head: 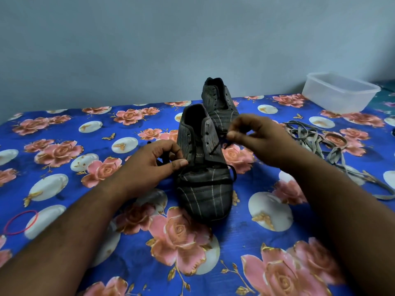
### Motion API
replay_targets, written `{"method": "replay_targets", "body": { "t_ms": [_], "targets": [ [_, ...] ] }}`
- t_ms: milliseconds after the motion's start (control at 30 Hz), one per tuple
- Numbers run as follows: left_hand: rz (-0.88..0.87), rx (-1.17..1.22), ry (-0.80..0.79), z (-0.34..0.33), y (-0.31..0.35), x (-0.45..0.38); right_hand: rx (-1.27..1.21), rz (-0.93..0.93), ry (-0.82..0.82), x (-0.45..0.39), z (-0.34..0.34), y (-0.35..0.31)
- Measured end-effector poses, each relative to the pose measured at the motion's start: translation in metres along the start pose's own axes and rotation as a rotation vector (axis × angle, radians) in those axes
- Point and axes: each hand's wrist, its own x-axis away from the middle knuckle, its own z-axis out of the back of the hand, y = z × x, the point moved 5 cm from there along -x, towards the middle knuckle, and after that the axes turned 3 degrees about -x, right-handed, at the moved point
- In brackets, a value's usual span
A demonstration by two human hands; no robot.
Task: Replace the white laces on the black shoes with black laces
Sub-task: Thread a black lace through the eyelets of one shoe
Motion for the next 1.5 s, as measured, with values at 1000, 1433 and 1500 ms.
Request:
{"method": "replay_targets", "body": {
  "t_ms": [1000,1433,1500],
  "targets": [
    [0.023,-0.091,0.018,0.006,-0.004,0.001,0.412,-0.033,0.176,-0.004,0.04,0.047],
    [0.009,-0.068,-0.009,0.012,0.003,0.002,0.303,0.257,-0.132,0.002,-0.012,-0.006],
    [-0.002,-0.115,-0.012,0.013,0.005,0.002,0.277,0.287,-0.149,0.002,-0.02,-0.008]
  ]
}}
